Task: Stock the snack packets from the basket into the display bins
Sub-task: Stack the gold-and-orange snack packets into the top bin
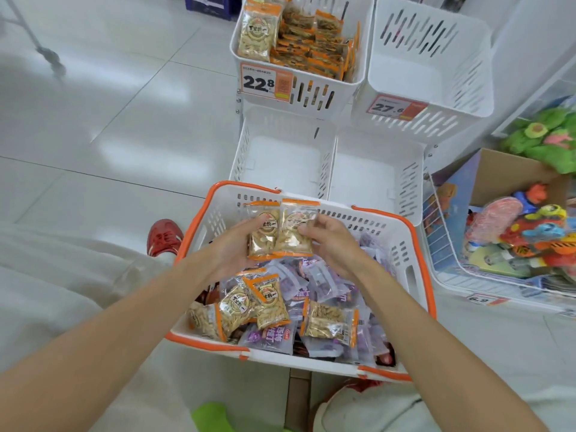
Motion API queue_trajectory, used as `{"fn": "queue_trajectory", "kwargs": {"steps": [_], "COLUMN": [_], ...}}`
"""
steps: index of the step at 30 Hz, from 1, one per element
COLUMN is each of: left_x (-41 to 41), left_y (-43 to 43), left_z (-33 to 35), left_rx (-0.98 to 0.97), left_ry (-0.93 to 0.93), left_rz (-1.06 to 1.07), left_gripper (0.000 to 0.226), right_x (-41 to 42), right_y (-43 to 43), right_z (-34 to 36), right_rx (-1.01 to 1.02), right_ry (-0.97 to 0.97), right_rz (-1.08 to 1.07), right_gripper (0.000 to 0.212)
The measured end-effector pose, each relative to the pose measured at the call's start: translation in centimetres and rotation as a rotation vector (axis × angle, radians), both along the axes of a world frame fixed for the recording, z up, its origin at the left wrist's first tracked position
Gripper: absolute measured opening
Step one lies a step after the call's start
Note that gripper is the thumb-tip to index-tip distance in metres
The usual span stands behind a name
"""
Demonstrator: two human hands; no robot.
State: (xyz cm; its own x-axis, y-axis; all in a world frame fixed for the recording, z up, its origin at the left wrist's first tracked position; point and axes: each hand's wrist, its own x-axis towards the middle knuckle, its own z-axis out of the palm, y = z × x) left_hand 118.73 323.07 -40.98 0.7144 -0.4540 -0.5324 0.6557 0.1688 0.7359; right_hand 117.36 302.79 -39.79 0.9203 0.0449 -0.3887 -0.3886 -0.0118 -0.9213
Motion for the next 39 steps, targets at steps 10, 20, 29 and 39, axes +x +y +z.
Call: {"fn": "queue_trajectory", "kwargs": {"steps": [10,20,29,39], "left_x": [-0.2,-0.8,-0.4,-1.0], "left_y": [1.6,1.9,3.6,2.5], "left_z": [0.5,0.6,-0.7,0.4], "left_rx": [0.111,-0.013,0.074,0.021], "left_ry": [-0.082,-0.03,-0.024,-0.046], "left_rz": [0.055,0.044,0.185,0.079], "left_gripper": [0.038,0.045,0.057,0.05], "right_x": [-0.7,-0.6,-4.3,-0.3], "right_y": [2.3,2.7,3.3,2.7], "right_z": [-1.1,-1.4,-7.1,0.4], "right_rx": [-0.069,0.013,-0.713,-0.216], "right_ry": [0.04,-0.029,0.048,-0.124], "right_rz": [-0.005,-0.012,0.47,0.011], "right_gripper": [0.054,0.022,0.027,0.036]}}
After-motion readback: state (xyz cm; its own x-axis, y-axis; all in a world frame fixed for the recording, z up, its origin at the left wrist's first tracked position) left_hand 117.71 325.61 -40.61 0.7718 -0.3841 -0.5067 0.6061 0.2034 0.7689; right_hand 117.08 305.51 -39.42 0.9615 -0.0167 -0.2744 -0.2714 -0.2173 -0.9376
